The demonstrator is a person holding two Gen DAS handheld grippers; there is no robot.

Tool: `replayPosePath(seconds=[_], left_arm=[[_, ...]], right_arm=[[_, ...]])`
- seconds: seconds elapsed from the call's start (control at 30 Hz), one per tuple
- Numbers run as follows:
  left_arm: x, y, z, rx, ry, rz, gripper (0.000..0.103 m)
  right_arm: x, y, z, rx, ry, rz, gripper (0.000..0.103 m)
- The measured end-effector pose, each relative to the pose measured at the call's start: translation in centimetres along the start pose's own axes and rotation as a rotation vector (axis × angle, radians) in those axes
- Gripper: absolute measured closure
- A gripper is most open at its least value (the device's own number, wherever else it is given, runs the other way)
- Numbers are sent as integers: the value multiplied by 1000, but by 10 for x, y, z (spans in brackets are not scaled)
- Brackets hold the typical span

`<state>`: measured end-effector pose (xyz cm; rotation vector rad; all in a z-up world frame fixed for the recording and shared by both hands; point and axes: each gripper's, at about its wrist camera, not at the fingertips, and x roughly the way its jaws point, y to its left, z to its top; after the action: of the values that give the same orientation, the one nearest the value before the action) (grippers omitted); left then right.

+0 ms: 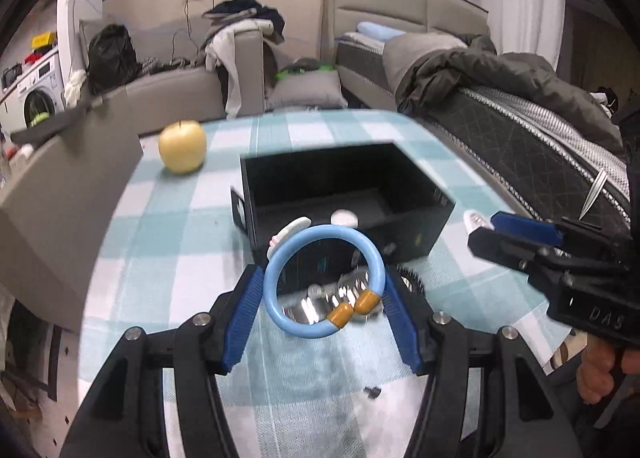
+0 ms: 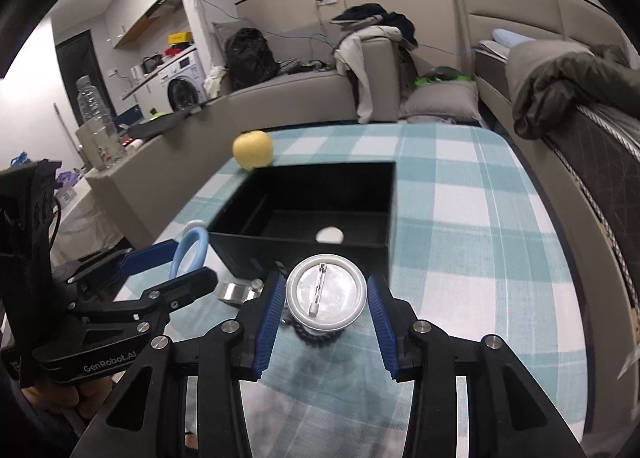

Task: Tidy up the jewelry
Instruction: 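Lower the blue bangle into the black box with the left tool while the right tool carries the badge over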

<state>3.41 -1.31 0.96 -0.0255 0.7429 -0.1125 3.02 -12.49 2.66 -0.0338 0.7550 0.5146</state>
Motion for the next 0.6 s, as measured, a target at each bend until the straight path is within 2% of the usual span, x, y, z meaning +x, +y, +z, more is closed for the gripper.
replayPosePath(seconds=[0.07,0.23,0.37,0.5,0.6], left_arm=[[-4,3,10,6,-20,4,48],[-4,15,34,-29,-51,12,48],[14,23,55,-32,-42,29,48],[25,29,55,-32,-62,35,48],[36,36,49,-81,-41,11,48]], right_arm=[[-5,2,11,-11,-5,25,62],[-8,2,44,-31,-32,3,62],[5,-4,66,-39,-29,26,62],[19,-14,70,-22,-78,24,62],[34,-21,62,38,-49,33,62]])
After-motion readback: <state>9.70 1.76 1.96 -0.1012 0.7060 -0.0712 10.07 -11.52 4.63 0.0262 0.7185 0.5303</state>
